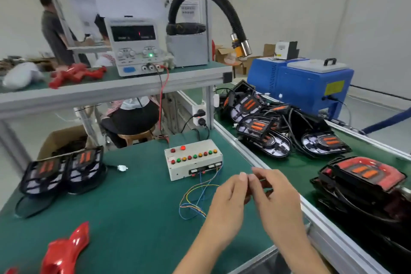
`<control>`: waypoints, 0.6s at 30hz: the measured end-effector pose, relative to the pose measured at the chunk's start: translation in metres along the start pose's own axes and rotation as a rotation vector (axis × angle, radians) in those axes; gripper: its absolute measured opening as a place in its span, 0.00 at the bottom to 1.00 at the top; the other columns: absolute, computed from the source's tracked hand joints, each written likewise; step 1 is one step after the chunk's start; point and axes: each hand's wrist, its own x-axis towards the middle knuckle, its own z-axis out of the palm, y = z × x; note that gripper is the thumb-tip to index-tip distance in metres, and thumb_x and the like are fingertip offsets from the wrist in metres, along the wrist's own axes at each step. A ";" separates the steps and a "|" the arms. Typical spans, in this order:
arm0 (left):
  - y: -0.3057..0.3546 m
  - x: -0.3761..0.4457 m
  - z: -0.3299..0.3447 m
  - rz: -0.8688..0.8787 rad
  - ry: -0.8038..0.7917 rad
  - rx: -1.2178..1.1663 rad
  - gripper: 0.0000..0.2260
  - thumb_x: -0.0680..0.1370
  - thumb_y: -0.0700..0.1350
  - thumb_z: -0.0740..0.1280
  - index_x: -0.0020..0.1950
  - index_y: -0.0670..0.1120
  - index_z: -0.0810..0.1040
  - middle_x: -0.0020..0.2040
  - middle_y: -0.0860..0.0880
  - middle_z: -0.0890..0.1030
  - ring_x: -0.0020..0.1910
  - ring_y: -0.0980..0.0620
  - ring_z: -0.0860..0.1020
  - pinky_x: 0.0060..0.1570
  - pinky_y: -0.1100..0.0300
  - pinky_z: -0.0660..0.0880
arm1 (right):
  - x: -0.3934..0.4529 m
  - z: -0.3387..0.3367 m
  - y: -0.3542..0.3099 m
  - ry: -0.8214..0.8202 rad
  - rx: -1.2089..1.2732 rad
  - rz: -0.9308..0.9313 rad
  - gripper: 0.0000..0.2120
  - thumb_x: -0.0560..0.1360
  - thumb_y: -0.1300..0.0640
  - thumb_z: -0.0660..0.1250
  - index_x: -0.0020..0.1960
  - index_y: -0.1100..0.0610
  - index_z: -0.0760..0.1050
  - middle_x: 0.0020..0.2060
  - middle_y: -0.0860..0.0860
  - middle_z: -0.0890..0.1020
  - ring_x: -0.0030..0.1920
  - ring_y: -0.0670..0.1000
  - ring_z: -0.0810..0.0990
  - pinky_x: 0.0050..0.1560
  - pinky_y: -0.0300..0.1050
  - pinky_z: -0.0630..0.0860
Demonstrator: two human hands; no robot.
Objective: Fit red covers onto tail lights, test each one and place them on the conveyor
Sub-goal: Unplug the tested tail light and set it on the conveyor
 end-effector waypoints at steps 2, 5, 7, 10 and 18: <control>-0.001 -0.007 -0.035 -0.006 0.104 -0.001 0.18 0.81 0.58 0.58 0.54 0.54 0.86 0.55 0.47 0.86 0.60 0.45 0.82 0.66 0.45 0.76 | -0.004 0.036 -0.012 -0.086 0.042 -0.027 0.05 0.79 0.51 0.69 0.54 0.45 0.80 0.46 0.38 0.80 0.50 0.36 0.78 0.48 0.27 0.70; -0.002 -0.025 -0.091 -0.010 0.250 0.036 0.17 0.82 0.57 0.58 0.55 0.56 0.86 0.55 0.51 0.86 0.59 0.51 0.83 0.65 0.49 0.77 | -0.013 0.088 -0.034 -0.230 0.111 -0.068 0.05 0.79 0.50 0.69 0.53 0.43 0.79 0.48 0.38 0.80 0.51 0.35 0.77 0.50 0.31 0.72; -0.003 -0.039 -0.124 -0.017 0.339 0.043 0.17 0.85 0.53 0.57 0.55 0.52 0.86 0.54 0.51 0.87 0.58 0.52 0.83 0.63 0.52 0.78 | -0.023 0.119 -0.047 -0.319 0.144 -0.092 0.05 0.79 0.50 0.69 0.53 0.45 0.80 0.48 0.39 0.81 0.51 0.36 0.78 0.50 0.31 0.71; -0.004 -0.060 -0.166 -0.044 0.461 0.078 0.18 0.87 0.48 0.55 0.56 0.47 0.85 0.53 0.50 0.87 0.56 0.53 0.84 0.59 0.58 0.79 | -0.040 0.159 -0.065 -0.417 0.171 -0.155 0.06 0.79 0.54 0.70 0.55 0.50 0.82 0.49 0.41 0.82 0.50 0.38 0.78 0.52 0.25 0.68; -0.025 -0.112 -0.229 -0.154 0.696 0.335 0.07 0.84 0.48 0.65 0.54 0.52 0.83 0.49 0.57 0.86 0.54 0.58 0.83 0.60 0.54 0.78 | -0.084 0.229 -0.076 -0.670 0.177 -0.132 0.07 0.80 0.55 0.68 0.57 0.52 0.82 0.47 0.40 0.80 0.47 0.36 0.77 0.49 0.23 0.67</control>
